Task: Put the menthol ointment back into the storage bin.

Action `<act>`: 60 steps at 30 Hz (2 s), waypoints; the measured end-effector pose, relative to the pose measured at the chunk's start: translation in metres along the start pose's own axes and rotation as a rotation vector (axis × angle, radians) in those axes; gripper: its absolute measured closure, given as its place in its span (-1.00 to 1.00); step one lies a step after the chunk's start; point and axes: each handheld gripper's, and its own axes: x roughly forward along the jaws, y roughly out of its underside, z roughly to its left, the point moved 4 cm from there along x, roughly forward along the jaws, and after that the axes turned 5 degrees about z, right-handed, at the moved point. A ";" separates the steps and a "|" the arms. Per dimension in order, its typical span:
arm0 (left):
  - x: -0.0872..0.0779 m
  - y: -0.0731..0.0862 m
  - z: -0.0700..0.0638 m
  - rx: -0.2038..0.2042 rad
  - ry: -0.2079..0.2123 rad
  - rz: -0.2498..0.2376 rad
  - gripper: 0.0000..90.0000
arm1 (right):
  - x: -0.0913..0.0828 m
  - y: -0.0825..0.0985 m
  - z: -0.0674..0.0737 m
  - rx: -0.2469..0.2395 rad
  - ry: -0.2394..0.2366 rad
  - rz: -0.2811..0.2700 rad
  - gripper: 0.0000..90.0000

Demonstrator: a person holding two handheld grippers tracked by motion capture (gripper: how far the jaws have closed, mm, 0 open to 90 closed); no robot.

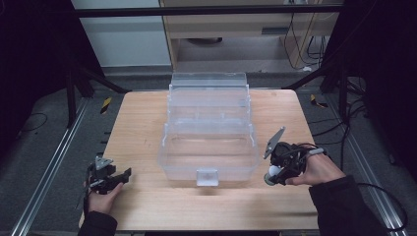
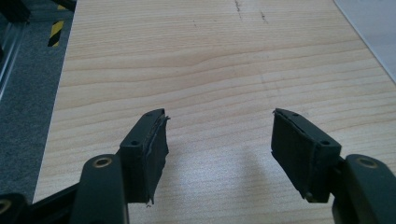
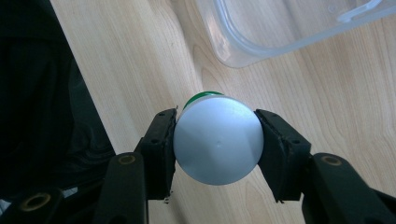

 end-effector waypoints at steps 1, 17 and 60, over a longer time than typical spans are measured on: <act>0.000 0.000 0.000 0.000 0.001 0.001 -0.21 | -0.002 -0.002 0.000 0.003 0.004 0.000 0.12; 0.000 0.000 0.000 0.002 0.000 0.000 -0.21 | -0.020 -0.016 -0.010 -0.008 0.006 -0.014 0.12; 0.000 0.000 0.001 -0.003 -0.002 0.003 -0.21 | 0.000 -0.081 -0.042 -0.023 0.031 -0.058 0.12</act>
